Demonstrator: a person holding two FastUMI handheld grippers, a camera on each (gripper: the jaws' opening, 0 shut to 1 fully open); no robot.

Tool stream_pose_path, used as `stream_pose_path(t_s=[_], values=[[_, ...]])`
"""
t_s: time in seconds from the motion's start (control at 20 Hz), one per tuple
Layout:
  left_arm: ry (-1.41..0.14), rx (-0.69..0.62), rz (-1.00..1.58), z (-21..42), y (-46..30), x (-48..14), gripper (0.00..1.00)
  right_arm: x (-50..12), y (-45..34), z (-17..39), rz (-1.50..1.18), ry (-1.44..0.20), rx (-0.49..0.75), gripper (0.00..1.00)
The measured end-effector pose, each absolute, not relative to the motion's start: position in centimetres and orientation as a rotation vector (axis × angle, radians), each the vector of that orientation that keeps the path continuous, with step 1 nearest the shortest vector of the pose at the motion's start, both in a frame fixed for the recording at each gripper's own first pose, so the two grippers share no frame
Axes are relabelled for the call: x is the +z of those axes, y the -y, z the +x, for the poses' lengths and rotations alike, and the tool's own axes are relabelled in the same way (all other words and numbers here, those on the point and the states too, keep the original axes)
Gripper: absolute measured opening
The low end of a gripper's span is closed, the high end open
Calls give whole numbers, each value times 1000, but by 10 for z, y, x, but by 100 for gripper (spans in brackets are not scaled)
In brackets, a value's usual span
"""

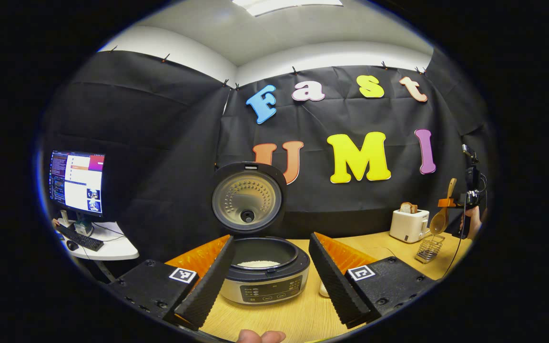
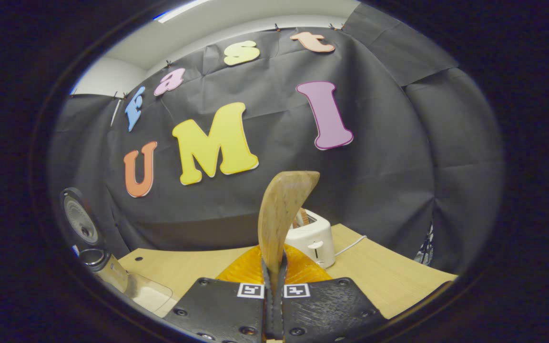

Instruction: Close the left gripper, press the button to open the rice cooker; take a wooden spoon from the chopstick holder with the right hand, scoop a spoonful of rice and pour it into the rice cooker, then put the wooden spoon back into the chopstick holder.

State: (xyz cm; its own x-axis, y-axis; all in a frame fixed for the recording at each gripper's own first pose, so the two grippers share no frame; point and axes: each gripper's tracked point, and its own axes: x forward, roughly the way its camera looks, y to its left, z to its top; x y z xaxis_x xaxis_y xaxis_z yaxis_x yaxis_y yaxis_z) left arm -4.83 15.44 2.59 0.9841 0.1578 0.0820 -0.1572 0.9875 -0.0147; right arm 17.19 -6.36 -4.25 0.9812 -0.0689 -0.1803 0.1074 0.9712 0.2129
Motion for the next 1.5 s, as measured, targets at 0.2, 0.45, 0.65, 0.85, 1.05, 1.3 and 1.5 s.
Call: stream_pose_path(t_s=[0.2,0.45,0.65,0.85,1.05,1.3,1.5], values=[[86,141,-8,-47,-150,26,99,-70,64,178,201,-196,-106,0],[57,151,-11,-47,-156,19,99,-97,59,176,176,-238,-99,0],[63,145,-15,-47,-154,21,99,-108,63,175,179,-262,-103,4],[57,152,-23,-47,-156,19,99,-119,69,174,196,-295,-124,8],[63,154,-25,-48,-156,21,99,-106,79,160,204,-253,-139,13],[58,148,-43,-46,-153,20,99,-105,85,146,253,-266,-167,33],[73,153,-49,-50,-150,26,99,-111,90,138,279,-280,-179,78]])
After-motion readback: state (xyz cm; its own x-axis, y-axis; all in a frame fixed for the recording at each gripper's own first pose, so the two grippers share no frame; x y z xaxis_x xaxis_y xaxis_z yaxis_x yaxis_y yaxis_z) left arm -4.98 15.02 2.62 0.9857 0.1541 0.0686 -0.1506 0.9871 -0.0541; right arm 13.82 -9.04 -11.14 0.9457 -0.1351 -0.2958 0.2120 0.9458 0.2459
